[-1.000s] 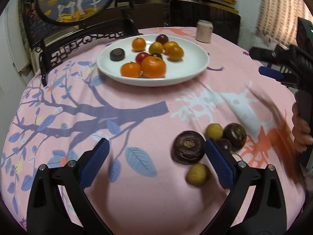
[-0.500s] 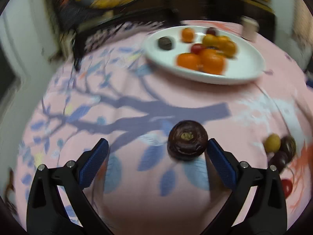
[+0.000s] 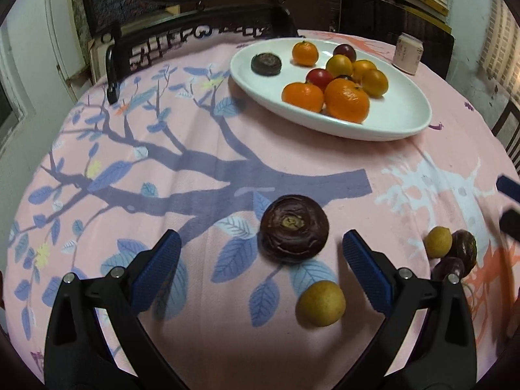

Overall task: Organize fruits
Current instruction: 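Move both tools back over the remaining dark plums and yellow fruits, then grasp a dark plum with the right tool while the left tool grasps another dark plum, then carry both dark plums to the white plate and open both tools, then move both tools back toward the small yellow fruits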

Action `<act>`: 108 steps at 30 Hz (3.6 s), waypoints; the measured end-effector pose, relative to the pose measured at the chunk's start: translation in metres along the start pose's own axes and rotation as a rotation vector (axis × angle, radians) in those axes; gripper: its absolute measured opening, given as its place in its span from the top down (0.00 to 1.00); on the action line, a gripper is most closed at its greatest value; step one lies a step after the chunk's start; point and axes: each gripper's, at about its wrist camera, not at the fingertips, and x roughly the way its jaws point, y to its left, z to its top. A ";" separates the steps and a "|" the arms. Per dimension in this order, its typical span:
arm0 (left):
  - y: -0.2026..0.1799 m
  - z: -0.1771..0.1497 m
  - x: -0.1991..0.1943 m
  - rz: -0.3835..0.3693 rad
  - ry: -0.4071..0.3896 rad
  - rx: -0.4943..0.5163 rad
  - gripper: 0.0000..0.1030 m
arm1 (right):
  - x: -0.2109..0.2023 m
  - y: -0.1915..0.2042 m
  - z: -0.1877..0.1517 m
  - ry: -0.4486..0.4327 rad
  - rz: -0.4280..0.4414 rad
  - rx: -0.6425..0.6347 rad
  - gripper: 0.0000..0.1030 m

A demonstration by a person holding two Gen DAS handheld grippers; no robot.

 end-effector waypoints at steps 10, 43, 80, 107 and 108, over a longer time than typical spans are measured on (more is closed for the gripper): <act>-0.001 0.000 0.003 0.014 0.014 0.003 0.02 | 0.008 0.017 -0.024 0.093 -0.022 -0.095 0.37; -0.005 0.002 0.003 -0.002 -0.012 0.037 0.16 | 0.025 0.034 -0.027 0.151 -0.023 -0.151 0.59; 0.005 0.122 0.031 -0.162 -0.124 -0.104 0.29 | 0.069 -0.030 0.101 -0.060 0.040 0.167 0.28; -0.007 -0.037 -0.052 -0.082 -0.104 0.075 0.04 | 0.004 -0.026 0.024 -0.056 -0.025 0.156 0.10; -0.011 -0.038 -0.050 -0.075 -0.096 0.095 0.04 | 0.005 -0.026 0.024 -0.053 -0.026 0.158 0.10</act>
